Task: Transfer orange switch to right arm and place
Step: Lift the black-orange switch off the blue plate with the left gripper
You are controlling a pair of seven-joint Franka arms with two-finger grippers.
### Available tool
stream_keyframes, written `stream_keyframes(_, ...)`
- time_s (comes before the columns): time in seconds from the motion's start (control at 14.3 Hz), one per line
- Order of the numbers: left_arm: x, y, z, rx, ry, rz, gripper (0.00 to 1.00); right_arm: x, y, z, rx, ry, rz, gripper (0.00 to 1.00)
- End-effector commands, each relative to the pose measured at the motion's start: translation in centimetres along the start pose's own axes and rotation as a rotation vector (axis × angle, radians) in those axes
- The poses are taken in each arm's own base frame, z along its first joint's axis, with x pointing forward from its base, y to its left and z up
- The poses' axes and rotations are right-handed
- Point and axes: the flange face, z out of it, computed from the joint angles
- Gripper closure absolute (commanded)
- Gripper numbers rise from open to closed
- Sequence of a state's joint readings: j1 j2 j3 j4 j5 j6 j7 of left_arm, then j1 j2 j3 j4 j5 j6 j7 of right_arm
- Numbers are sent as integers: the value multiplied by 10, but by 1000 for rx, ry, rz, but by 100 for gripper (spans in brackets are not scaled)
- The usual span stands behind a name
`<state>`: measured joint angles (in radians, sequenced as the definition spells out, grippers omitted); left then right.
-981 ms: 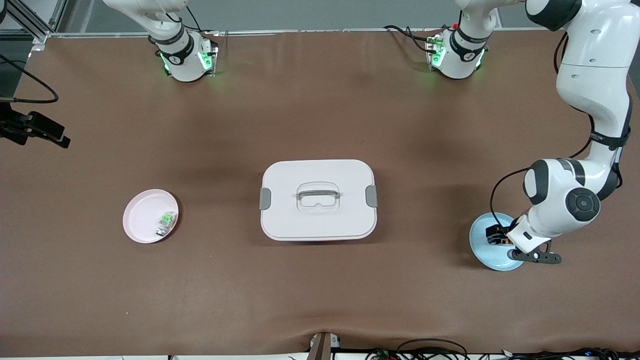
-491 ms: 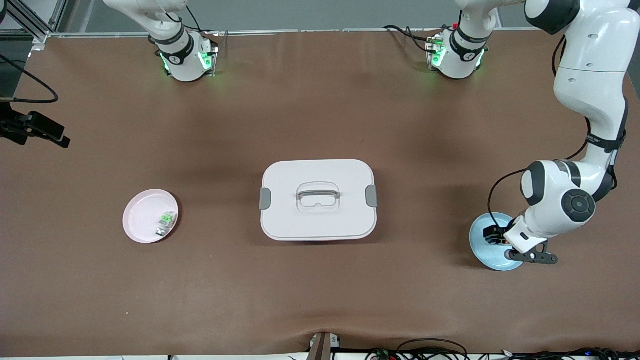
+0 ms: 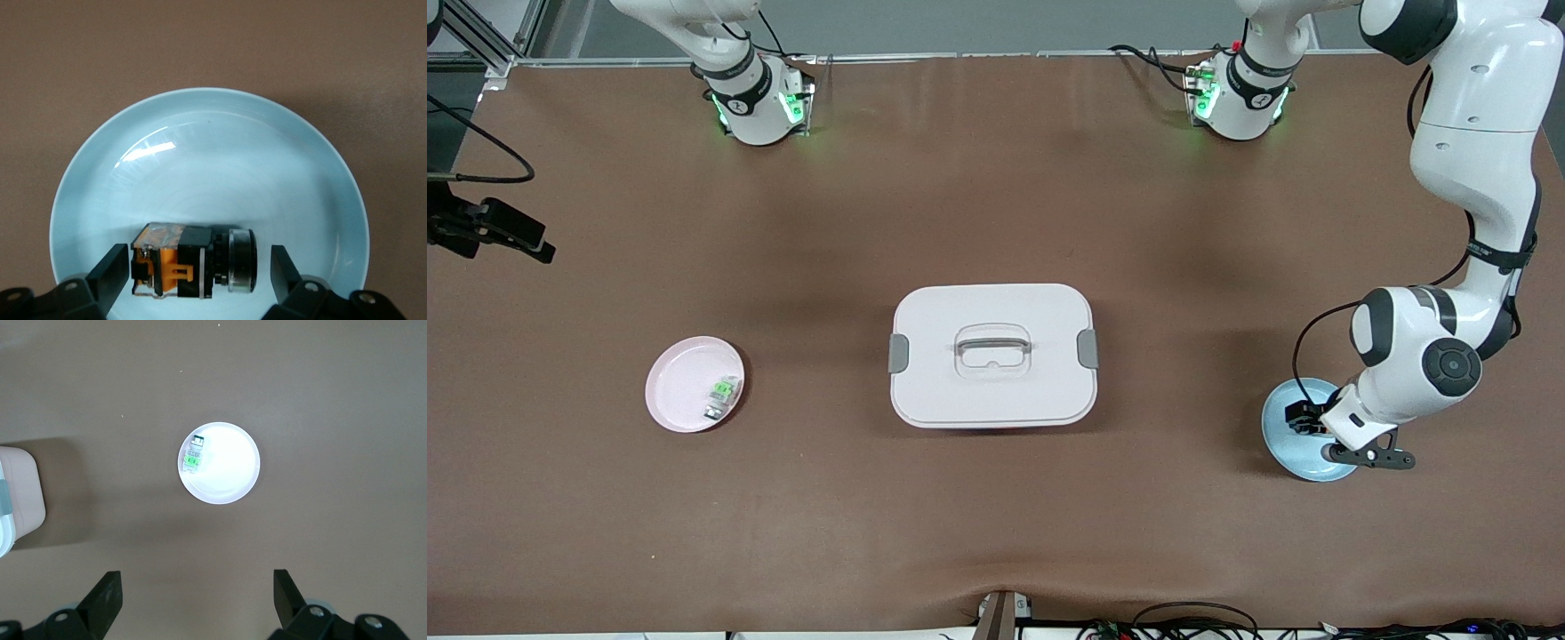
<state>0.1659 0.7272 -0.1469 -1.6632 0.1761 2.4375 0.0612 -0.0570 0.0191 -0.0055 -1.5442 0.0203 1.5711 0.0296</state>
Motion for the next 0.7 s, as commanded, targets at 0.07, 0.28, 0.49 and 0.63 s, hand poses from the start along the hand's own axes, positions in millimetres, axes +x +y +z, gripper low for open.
stream_keyframes(0.07, 4, 0, 3, -1, 12, 12, 10, -8, 5, -3, 4, 8, 3, 0)
stream_keyframes(0.28, 3, 2, 4, -1, 9, 15, 22, -7, 6, -3, 4, 8, 5, 0)
stream_keyframes(0.49, 3, 1, 3, 0, 10, 15, 37, -7, 6, -3, 4, 8, 5, 0)
stream_keyframes(0.63, 3, 2, 2, 0, 10, 17, 55, -8, 5, -3, 4, 6, 3, 0)
